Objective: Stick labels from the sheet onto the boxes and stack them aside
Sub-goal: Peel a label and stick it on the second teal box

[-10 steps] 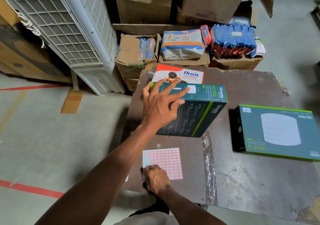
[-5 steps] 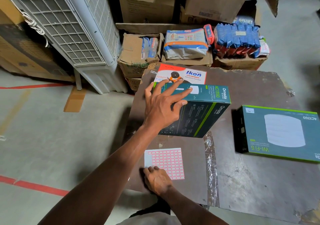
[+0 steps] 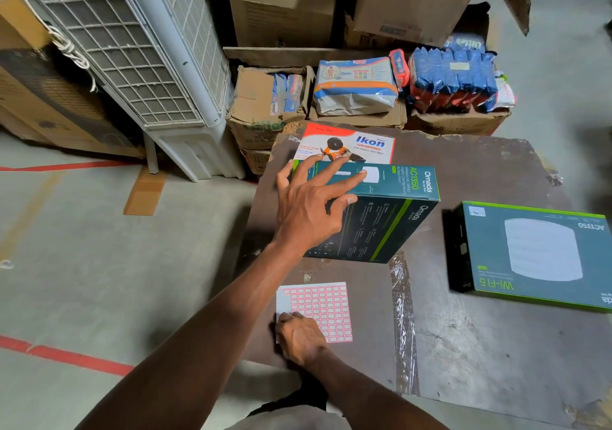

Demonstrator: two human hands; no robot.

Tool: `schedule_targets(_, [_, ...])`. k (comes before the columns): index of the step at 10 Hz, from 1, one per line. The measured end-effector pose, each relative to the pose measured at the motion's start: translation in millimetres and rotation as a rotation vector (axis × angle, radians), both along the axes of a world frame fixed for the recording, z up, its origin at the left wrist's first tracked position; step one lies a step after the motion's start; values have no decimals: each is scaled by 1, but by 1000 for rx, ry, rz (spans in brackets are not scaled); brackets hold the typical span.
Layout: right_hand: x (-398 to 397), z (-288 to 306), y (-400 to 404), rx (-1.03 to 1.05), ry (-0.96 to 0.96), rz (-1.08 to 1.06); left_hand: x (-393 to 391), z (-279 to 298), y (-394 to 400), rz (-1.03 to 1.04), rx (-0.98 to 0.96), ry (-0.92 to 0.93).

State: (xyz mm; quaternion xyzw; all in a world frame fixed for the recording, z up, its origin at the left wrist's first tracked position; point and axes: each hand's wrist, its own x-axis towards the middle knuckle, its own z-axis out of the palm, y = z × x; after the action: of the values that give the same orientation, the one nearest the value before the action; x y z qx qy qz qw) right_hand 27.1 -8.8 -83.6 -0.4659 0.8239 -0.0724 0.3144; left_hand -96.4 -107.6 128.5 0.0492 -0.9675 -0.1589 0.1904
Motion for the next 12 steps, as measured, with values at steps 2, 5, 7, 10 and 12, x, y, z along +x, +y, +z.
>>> schedule_targets(2, [-4,-3,-1,-5,-59,-90,2,-1,1,5,9,-4])
schedule_targets(5, [-3,-9,-3,-20,-72,-128,4,0,1,2,7,-7])
schedule_targets(7, [-6,-4,-2,-25,-158,-92,4,0,2,4,17,0])
schedule_targets(10, [-19,2,-7,-20,-219,-155,5,-1,1,-2,-4,-17])
schedule_targets(12, [-19,4,-10,31,-291,-209,5,-1,1,3,-1,-9])
